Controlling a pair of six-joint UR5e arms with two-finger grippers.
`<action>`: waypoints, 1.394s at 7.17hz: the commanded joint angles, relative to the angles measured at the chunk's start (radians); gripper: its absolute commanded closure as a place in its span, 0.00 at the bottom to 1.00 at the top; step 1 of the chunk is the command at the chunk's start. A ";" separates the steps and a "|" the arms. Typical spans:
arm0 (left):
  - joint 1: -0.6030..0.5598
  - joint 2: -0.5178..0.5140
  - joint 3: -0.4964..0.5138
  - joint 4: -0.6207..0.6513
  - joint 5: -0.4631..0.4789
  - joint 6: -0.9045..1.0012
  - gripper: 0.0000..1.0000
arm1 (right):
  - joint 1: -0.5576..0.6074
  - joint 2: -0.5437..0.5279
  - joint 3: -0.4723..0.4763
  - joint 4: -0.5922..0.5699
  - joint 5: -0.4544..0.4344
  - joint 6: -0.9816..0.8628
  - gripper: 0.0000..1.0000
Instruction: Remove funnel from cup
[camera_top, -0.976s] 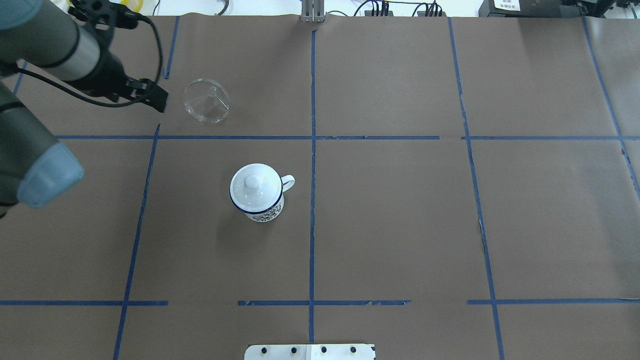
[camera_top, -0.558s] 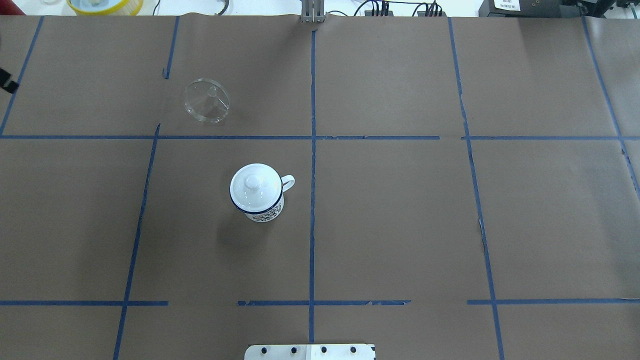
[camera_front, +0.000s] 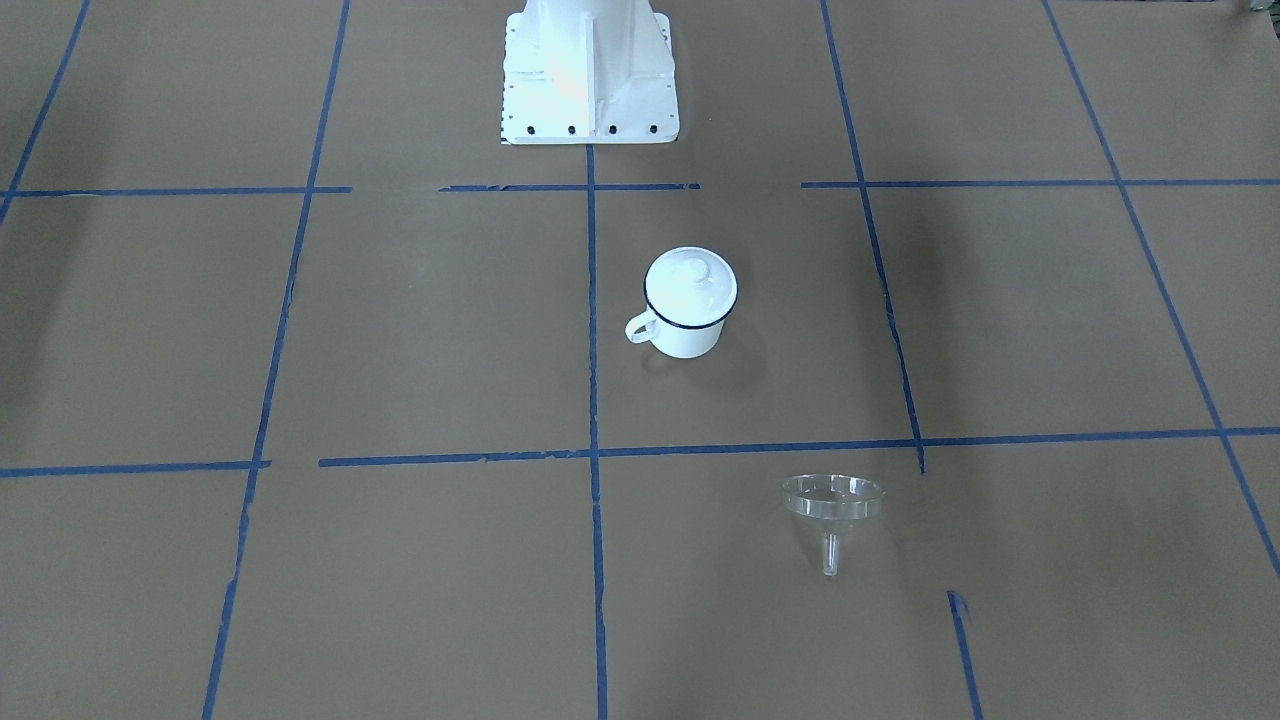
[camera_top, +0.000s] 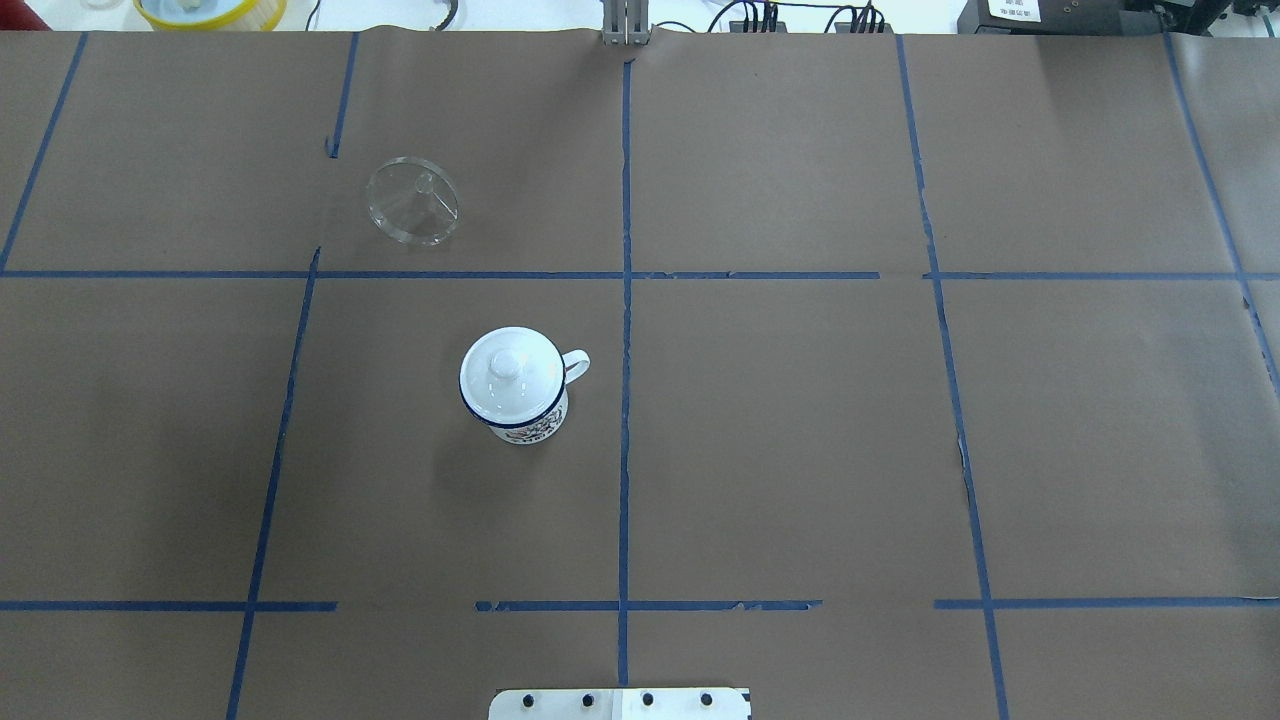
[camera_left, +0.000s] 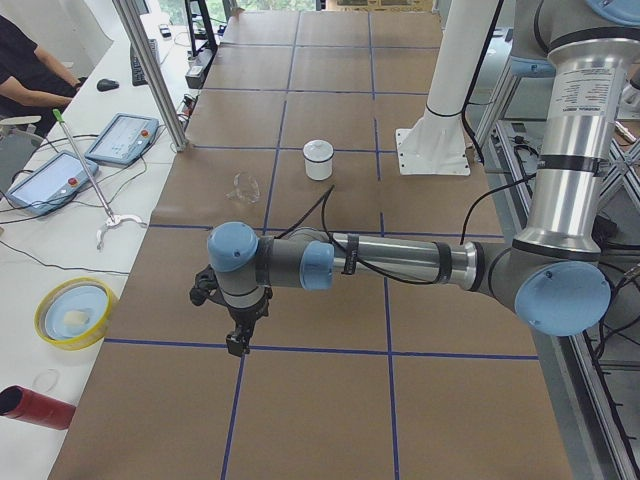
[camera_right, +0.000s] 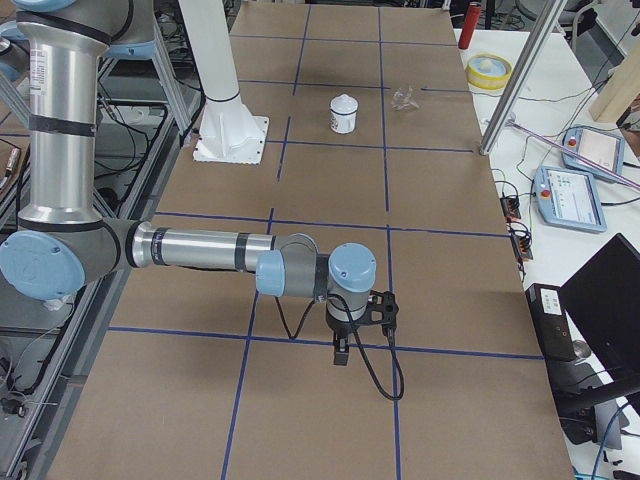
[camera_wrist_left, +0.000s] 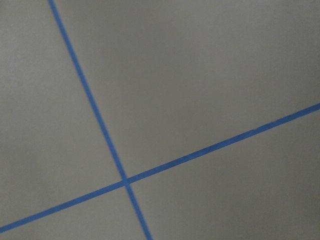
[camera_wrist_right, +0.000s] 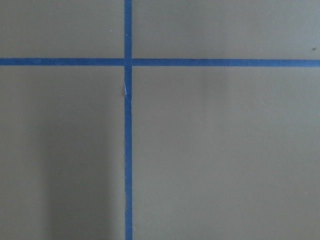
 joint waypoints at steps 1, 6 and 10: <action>-0.017 0.041 0.001 0.006 -0.043 0.005 0.00 | 0.000 0.000 0.001 0.000 0.000 0.000 0.00; -0.017 0.059 -0.004 0.010 -0.042 0.002 0.00 | 0.000 0.000 0.001 0.000 0.000 0.000 0.00; -0.028 0.049 -0.007 0.010 -0.039 0.000 0.00 | 0.000 0.000 0.001 0.000 0.000 0.000 0.00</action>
